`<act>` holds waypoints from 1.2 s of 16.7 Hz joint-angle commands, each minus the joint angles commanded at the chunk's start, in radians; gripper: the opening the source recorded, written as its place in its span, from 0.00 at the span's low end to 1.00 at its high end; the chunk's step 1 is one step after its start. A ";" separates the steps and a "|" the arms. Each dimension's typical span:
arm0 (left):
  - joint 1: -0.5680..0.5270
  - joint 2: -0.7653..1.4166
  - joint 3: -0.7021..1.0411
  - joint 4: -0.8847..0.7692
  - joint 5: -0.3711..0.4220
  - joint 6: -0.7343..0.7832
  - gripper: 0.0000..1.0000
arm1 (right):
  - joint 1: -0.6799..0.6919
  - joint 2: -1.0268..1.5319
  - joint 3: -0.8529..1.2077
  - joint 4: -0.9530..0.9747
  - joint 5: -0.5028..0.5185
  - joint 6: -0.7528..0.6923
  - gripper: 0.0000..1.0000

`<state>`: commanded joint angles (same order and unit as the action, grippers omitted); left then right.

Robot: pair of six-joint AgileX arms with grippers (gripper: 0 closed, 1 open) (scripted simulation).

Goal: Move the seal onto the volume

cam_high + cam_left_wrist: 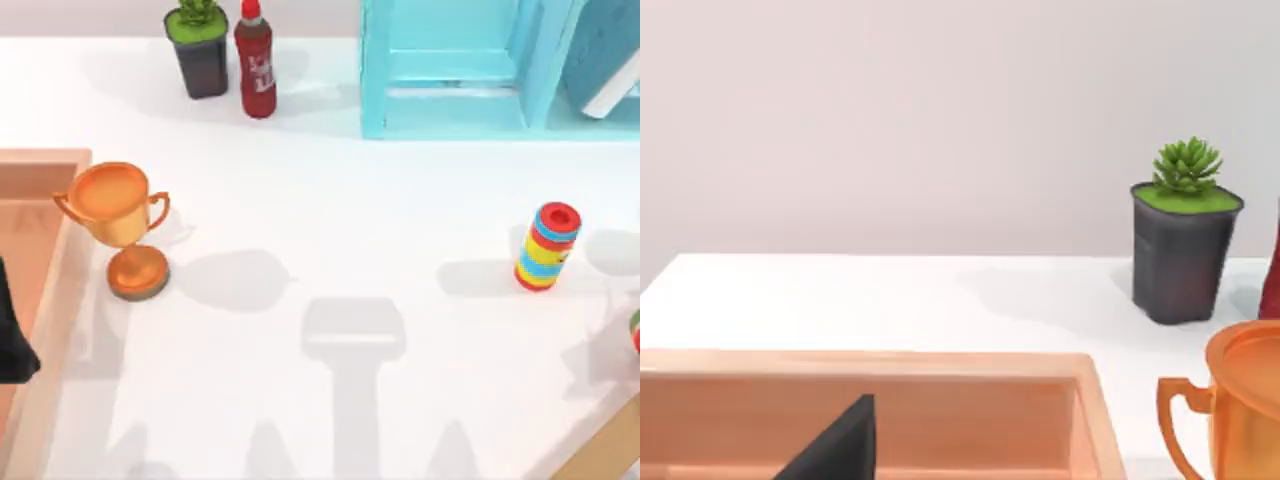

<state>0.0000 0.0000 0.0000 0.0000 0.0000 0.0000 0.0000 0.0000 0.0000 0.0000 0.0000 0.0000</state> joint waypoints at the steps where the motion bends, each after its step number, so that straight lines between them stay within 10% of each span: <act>1: 0.000 0.000 0.000 0.000 0.000 0.000 1.00 | 0.000 0.000 0.000 0.000 0.000 0.000 1.00; 9: 0.000 0.000 0.000 0.000 0.000 0.000 1.00 | -0.019 0.292 0.136 0.163 -0.031 0.063 1.00; 20: 0.000 0.000 0.000 0.000 0.000 0.000 1.00 | -0.086 1.389 0.581 0.689 -0.129 0.264 1.00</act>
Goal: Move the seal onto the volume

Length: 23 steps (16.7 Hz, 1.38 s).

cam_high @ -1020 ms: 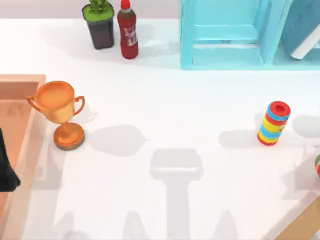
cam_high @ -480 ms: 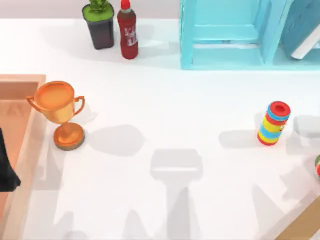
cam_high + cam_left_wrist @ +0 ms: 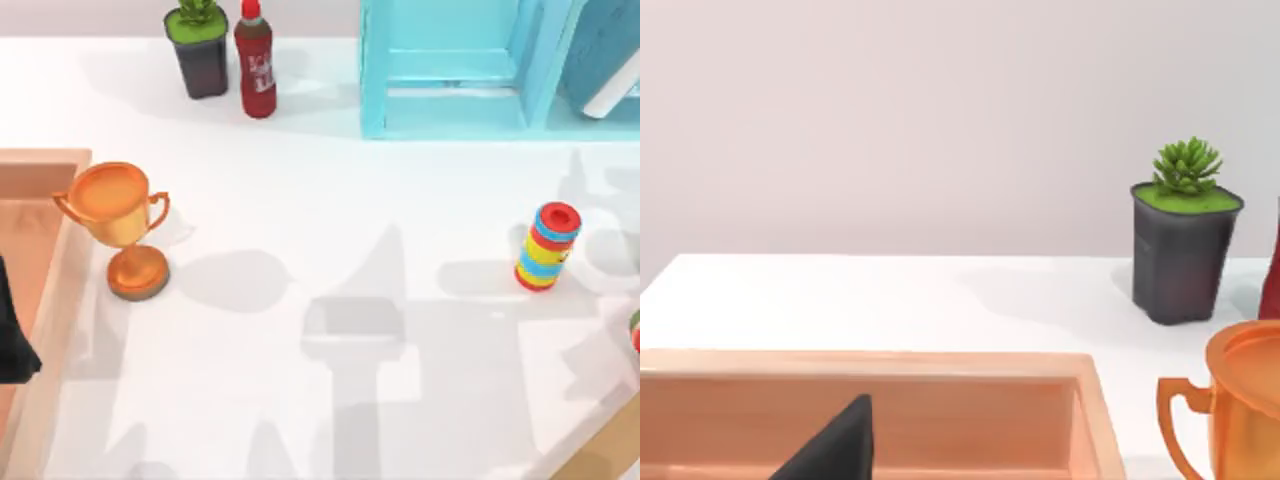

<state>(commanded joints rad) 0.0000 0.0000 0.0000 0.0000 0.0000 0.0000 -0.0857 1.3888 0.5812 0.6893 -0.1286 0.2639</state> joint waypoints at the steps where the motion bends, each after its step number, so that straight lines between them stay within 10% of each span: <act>1: 0.000 0.000 0.000 0.000 0.000 0.000 1.00 | -0.006 0.097 0.038 0.045 -0.008 0.017 1.00; 8: 0.000 0.000 0.000 0.000 0.000 0.000 1.00 | -0.031 0.572 0.221 0.266 -0.051 0.103 1.00; 23: 0.000 0.000 0.000 0.000 0.000 0.000 1.00 | -0.030 0.728 0.462 0.176 -0.051 0.111 1.00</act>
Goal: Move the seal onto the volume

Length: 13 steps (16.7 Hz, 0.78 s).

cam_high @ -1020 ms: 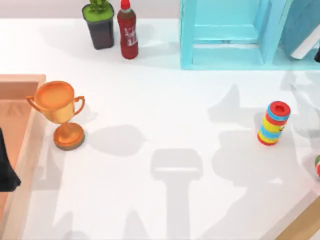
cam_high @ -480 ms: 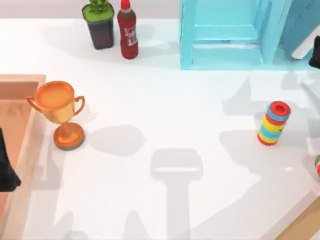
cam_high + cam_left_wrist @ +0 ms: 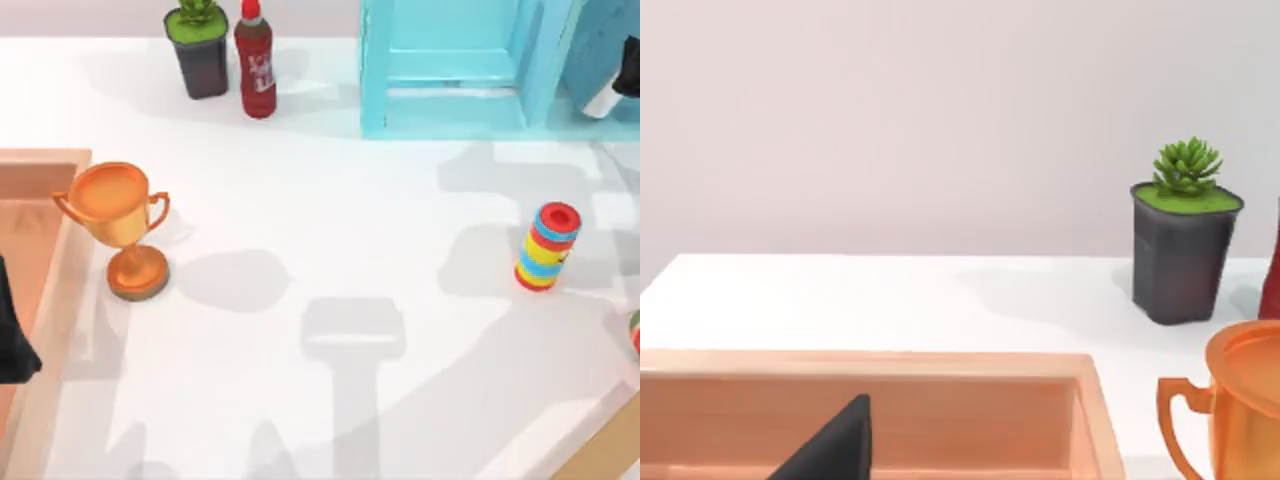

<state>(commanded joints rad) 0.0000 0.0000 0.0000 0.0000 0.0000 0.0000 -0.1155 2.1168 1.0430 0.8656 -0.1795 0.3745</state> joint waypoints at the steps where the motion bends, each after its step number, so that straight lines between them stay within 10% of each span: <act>1: 0.000 0.000 0.000 0.000 0.000 0.000 1.00 | 0.004 0.032 0.043 -0.012 0.005 0.001 1.00; 11: 0.000 0.000 0.000 0.000 0.000 0.000 1.00 | 0.038 0.204 0.239 -0.036 0.039 0.010 1.00; 13: 0.000 0.000 0.000 0.000 0.000 0.000 1.00 | 0.038 0.204 0.239 -0.036 0.039 0.010 0.85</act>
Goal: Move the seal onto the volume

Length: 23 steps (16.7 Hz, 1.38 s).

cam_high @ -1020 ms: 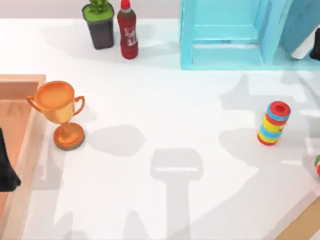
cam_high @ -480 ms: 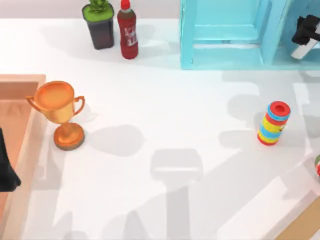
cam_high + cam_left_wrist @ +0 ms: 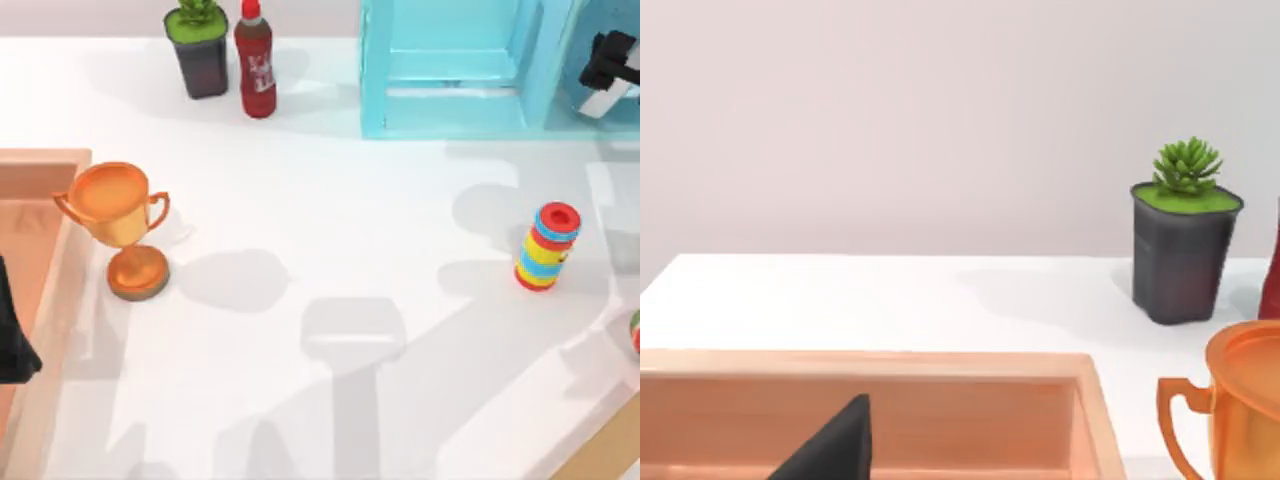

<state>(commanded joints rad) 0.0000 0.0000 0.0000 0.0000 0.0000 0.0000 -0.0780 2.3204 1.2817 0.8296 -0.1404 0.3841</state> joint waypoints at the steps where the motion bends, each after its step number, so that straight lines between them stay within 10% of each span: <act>1: 0.000 0.000 0.000 0.000 0.000 0.000 1.00 | 0.000 0.000 0.000 0.000 0.000 0.000 0.77; 11: 0.000 0.000 0.000 0.000 0.000 0.000 1.00 | 0.000 0.000 0.000 0.000 0.000 0.000 0.02; 23: 0.000 0.000 0.000 0.000 0.000 0.000 1.00 | 0.011 -0.037 -0.053 -0.007 0.035 -0.011 0.00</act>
<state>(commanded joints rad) 0.0000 0.0000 0.0000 0.0000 0.0000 0.0000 -0.0666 2.2836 1.2286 0.8229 -0.1055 0.3736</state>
